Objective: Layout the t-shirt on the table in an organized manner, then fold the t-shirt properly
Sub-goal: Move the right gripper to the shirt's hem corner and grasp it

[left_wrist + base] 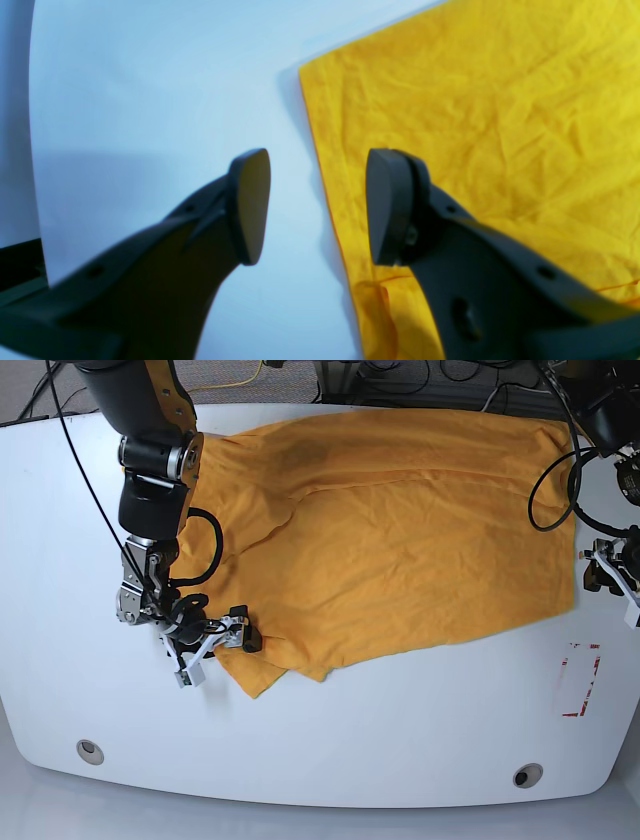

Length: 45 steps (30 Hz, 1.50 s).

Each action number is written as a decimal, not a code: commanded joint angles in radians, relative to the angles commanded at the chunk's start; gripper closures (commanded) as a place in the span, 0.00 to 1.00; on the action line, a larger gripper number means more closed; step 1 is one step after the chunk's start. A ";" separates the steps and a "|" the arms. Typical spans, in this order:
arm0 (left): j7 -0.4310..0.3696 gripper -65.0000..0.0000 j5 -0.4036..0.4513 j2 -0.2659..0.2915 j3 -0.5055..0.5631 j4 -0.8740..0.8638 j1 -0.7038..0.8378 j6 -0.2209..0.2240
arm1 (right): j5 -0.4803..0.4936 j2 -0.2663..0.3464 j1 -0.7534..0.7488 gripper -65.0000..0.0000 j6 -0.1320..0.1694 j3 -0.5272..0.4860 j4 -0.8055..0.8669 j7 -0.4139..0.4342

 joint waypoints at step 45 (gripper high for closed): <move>-0.008 0.56 0.000 0.021 0.000 -0.120 0.008 0.000 | -0.003 0.048 0.203 0.94 0.000 -0.299 0.028 -0.026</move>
